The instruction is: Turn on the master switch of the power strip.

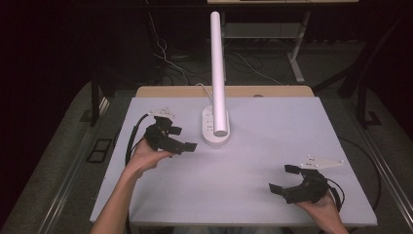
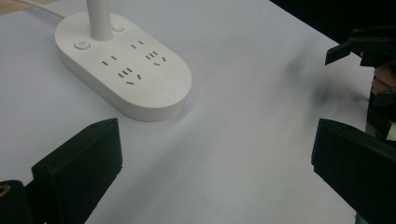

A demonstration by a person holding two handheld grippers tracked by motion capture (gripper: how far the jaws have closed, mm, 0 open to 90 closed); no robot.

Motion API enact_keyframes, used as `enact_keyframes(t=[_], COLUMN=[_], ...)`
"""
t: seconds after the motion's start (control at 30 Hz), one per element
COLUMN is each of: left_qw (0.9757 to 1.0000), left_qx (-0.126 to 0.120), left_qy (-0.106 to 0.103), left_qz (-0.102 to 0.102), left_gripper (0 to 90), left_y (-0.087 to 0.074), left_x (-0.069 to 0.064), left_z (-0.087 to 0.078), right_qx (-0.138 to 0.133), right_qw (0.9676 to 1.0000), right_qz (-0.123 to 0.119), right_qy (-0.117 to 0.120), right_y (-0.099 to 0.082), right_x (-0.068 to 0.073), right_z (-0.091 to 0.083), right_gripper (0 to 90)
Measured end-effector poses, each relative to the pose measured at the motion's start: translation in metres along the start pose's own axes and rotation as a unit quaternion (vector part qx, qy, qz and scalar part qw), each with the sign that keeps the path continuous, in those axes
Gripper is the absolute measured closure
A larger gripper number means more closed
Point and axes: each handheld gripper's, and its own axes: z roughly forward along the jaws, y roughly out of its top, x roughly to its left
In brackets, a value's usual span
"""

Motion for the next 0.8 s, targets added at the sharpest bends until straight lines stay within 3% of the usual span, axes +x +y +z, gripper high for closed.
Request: enact_keyframes(t=[0.8], left_qw=[0.9998], left_qx=[0.002], left_qy=[0.017], left_qz=[-0.005], left_gripper=[1.9], left_y=[0.023], left_x=[0.025], left_z=[0.014], right_qx=[0.000], right_qw=[1.0000], right_qz=[0.001], right_qy=[0.000], right_y=[-0.001], right_x=[0.000], right_z=[0.000], right_gripper=[0.3])
